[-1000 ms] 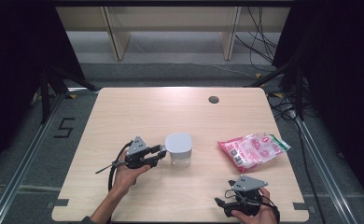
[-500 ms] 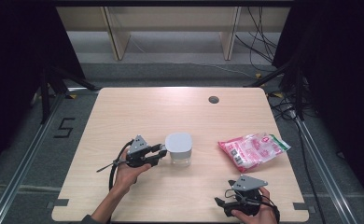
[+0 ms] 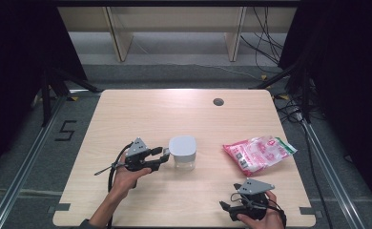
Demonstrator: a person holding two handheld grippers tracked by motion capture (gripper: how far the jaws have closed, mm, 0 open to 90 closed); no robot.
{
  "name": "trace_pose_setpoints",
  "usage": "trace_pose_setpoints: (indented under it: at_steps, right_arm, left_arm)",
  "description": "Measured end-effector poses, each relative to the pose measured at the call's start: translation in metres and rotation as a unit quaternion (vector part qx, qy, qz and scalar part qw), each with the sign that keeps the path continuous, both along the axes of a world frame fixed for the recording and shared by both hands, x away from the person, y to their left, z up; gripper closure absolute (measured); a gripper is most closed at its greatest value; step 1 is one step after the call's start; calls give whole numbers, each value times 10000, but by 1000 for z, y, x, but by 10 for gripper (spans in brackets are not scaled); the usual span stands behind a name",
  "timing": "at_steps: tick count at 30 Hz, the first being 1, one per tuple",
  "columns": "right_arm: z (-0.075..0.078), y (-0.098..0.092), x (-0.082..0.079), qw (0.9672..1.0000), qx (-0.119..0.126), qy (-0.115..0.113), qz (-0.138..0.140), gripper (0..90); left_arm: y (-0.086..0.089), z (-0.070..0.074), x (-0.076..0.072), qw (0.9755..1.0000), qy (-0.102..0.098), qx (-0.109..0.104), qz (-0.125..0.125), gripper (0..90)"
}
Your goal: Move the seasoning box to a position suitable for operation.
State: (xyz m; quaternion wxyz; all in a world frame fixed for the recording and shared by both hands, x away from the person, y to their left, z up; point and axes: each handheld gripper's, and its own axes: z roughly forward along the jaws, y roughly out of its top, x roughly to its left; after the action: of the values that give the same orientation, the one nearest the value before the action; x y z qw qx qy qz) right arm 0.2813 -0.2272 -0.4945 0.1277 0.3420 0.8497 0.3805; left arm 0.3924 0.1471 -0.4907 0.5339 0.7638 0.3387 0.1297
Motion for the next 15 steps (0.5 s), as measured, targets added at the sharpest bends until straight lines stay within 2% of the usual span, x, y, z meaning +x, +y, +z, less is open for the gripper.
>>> trace_pose_setpoints:
  at_steps: [5, 8, 13, 15]
  right_arm:
    - [0, 0, 2, 10000, 4, 30, 87, 202]
    - [0, 0, 2, 10000, 23, 8, 88, 202]
    - [1, 0, 2, 10000, -15, -1, 56, 202]
    - [1, 0, 2, 10000, -13, -1, 55, 202]
  left_arm:
    - [2, 6, -4, 10000, 24, 2, -49, 476]
    - [3, 10, -7, 9999, 19, 78, -78, 455]
    - [6, 23, -15, 9999, -3, 97, -76, 396]
    - [7, 29, -18, 9998, -74, 162, -46, 387]
